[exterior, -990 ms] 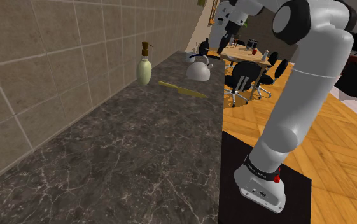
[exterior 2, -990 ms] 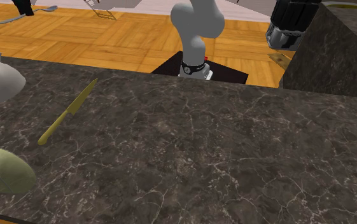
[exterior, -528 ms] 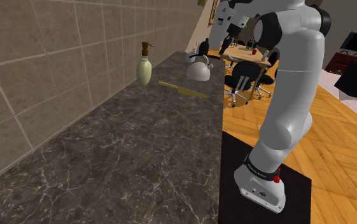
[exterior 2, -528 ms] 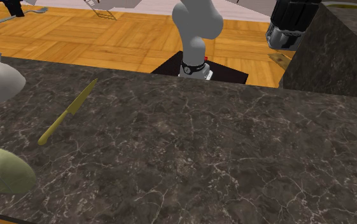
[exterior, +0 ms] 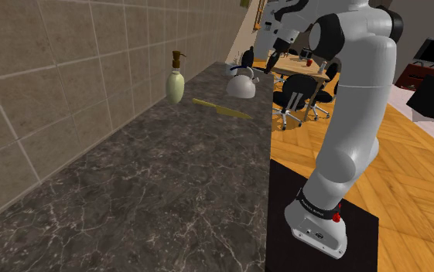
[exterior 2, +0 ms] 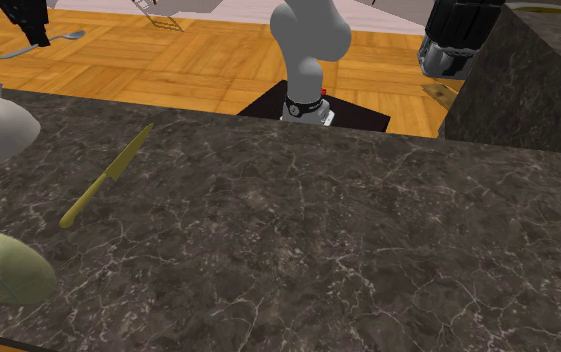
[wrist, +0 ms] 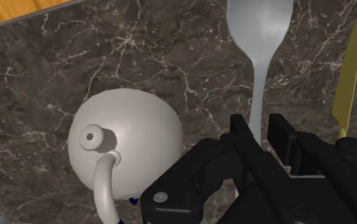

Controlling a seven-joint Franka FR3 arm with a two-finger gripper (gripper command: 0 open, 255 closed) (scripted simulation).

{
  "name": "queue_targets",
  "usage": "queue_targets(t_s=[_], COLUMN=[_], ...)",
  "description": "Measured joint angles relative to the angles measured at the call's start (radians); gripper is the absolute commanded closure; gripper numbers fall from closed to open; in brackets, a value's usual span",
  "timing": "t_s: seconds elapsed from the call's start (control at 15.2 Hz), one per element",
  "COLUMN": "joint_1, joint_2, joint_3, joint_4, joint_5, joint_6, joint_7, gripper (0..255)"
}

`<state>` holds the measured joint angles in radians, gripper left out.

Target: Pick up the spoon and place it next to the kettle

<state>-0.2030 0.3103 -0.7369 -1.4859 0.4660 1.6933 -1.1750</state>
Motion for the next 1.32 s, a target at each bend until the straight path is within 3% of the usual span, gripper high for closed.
queue_targets(t_s=[1.32], joint_1=[0.015], joint_2=[0.039], joint_3=[0.021], joint_4=[-0.221], joint_5=[0.052], joint_6=[0.234], joint_7=[-0.089], gripper=[255])
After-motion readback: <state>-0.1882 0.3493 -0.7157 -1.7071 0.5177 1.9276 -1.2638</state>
